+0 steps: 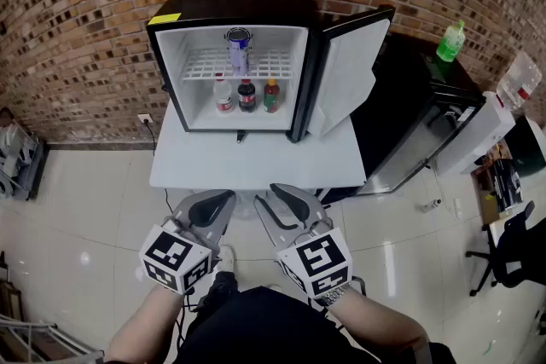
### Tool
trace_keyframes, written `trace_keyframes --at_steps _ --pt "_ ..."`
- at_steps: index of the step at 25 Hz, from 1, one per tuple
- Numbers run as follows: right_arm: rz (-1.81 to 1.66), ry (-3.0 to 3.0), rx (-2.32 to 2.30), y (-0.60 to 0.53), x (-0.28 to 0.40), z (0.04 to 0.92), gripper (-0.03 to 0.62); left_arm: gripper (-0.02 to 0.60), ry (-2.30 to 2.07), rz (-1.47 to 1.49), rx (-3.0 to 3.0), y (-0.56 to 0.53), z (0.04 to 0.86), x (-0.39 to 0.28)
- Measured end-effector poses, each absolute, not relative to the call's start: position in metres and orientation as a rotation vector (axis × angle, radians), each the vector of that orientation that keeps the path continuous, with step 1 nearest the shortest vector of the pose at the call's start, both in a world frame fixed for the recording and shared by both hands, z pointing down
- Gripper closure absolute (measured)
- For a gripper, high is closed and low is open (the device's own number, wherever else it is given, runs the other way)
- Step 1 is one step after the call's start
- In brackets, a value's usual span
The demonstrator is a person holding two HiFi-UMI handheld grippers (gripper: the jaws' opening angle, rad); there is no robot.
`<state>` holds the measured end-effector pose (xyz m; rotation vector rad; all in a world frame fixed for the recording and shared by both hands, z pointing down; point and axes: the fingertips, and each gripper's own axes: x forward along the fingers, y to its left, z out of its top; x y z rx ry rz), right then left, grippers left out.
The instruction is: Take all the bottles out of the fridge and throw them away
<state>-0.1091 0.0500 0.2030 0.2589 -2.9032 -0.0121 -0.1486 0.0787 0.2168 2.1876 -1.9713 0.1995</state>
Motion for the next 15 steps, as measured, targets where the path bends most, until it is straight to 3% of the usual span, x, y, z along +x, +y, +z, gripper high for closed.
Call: trace_keyframes --at_steps 15 --pt "-0.009 -2.857 0.465 -0.034 -0.233 0.201 0.404 0.578 -1.885 0.19 2.279 0.02 0.216 -0.258"
